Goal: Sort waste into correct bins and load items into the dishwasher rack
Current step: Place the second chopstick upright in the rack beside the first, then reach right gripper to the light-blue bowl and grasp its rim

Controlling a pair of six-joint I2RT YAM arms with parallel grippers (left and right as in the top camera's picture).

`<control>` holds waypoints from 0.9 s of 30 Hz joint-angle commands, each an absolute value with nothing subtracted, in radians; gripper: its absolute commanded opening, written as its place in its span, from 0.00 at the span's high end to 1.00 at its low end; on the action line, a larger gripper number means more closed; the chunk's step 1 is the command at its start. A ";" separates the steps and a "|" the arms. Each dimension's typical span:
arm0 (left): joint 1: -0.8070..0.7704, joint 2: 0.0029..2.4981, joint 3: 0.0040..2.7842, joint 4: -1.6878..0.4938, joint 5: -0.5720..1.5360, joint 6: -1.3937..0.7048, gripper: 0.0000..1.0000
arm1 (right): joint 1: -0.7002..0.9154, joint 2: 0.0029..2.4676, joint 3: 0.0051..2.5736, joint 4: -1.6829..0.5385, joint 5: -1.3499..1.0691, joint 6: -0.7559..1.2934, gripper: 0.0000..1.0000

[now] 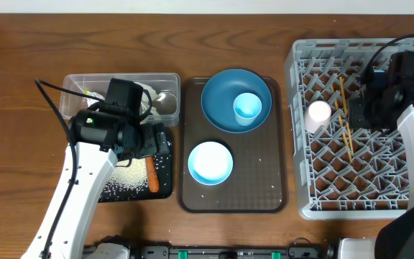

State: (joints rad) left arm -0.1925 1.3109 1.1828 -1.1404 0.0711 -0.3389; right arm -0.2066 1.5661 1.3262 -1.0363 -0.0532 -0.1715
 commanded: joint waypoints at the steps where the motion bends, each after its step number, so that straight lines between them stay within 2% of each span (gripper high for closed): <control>1: -0.188 1.300 1.195 -1.140 0.059 -0.334 0.01 | -0.208 1.551 1.348 -1.042 -0.115 -0.125 0.44; 6: -0.188 1.300 1.195 -1.111 0.045 -0.333 0.01 | -0.189 1.493 1.366 -1.048 -0.419 -0.121 0.48; 9: -0.188 1.300 1.195 -1.009 0.040 -0.333 0.01 | -0.144 1.459 1.366 -1.048 -0.445 -0.122 0.49; 13: -0.188 1.300 1.195 -0.992 0.040 -0.333 0.01 | -0.039 1.444 1.365 -1.065 -0.449 -0.121 0.48; 20: -0.174 1.299 1.195 -0.971 -0.080 -0.334 0.01 | 0.278 1.448 1.281 -0.994 -0.448 -0.013 0.49; 27: -0.020 1.299 1.195 -0.966 -0.079 -0.337 0.01 | 0.628 1.466 1.143 -0.773 -0.303 0.094 0.45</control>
